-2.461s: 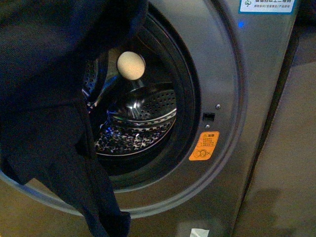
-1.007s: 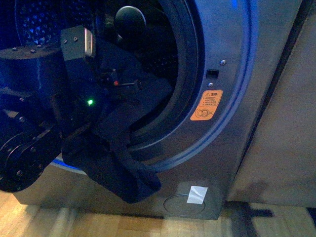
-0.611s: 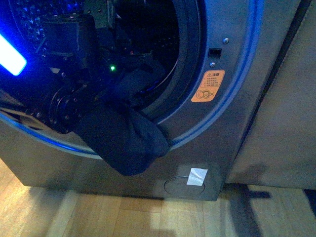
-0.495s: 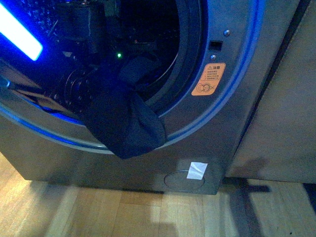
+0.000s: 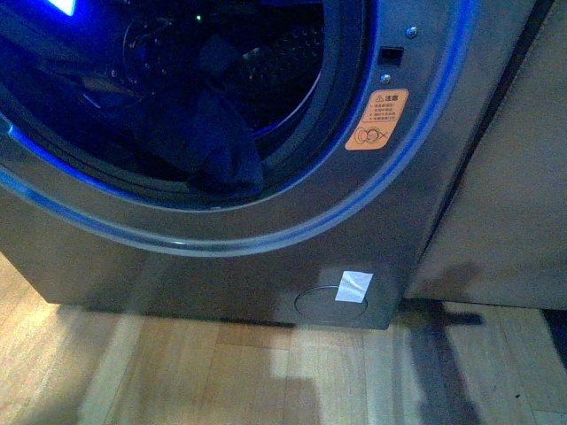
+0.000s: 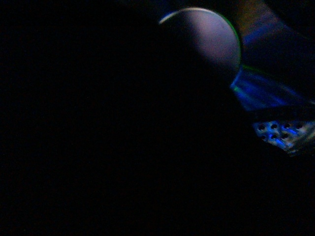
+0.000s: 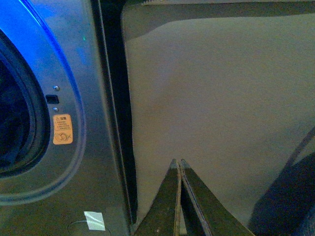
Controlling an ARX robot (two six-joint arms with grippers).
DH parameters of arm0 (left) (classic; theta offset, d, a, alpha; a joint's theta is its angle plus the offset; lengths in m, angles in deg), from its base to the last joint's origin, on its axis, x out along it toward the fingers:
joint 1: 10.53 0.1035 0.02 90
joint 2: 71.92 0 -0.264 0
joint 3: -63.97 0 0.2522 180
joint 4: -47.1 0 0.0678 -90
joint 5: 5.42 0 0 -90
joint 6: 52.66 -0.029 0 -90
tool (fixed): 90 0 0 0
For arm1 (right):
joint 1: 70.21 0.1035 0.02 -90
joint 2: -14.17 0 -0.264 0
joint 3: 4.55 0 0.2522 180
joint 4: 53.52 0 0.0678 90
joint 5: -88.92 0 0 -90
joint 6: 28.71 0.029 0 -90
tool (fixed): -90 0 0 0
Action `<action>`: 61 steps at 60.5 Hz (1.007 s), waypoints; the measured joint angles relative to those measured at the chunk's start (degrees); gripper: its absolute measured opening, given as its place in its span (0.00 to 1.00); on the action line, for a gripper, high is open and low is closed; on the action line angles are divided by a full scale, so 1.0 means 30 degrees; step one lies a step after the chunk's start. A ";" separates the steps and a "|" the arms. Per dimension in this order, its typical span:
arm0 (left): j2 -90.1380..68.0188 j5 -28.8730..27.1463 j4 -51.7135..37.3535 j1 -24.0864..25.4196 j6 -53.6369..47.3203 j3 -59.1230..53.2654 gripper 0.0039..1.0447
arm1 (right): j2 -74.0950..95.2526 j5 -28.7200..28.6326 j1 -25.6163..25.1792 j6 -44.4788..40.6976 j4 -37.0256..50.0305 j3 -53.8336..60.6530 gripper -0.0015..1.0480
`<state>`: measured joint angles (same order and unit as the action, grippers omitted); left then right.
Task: Put clothes into washing machine
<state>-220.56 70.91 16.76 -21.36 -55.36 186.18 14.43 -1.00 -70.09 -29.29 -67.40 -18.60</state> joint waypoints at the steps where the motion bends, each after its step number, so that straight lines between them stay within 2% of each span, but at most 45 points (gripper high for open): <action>1: -0.0073 -0.0051 0.0197 0.0036 -0.0051 0.0255 0.11 | 0.0000 0.0000 0.0000 0.0000 0.0000 0.0000 0.02; 7: -0.0350 -0.0109 0.1246 0.0131 -0.0080 0.1224 0.11 | 0.0000 0.0000 0.0000 0.0000 0.0000 0.0000 0.02; 14: -0.0605 0.0022 0.2761 0.0160 -0.0087 0.2149 0.32 | 0.0000 0.0000 0.0000 0.0000 0.0000 0.0000 0.02; 22: -0.0605 0.0066 0.3213 0.0160 -0.0109 0.2149 0.51 | 0.0000 0.0000 0.0000 0.0000 0.0000 0.0000 0.02; 38: 0.0073 0.0495 0.2331 0.0204 -0.0495 0.0146 0.94 | 0.0000 0.0000 0.0000 0.0000 0.0000 0.0000 0.02; 40: 0.0277 0.0488 0.2055 0.0204 -0.0539 -0.0328 0.96 | 0.0000 0.0000 0.0000 0.0000 0.0000 0.0000 0.02; 61: 0.3847 0.1158 -0.1530 0.0233 -0.0444 -0.7475 0.94 | 0.0000 0.0000 0.0000 0.0000 0.0000 0.0000 0.02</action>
<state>-209.02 74.39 12.17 -20.66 -56.69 163.75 14.43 -1.00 -70.09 -29.29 -67.40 -18.60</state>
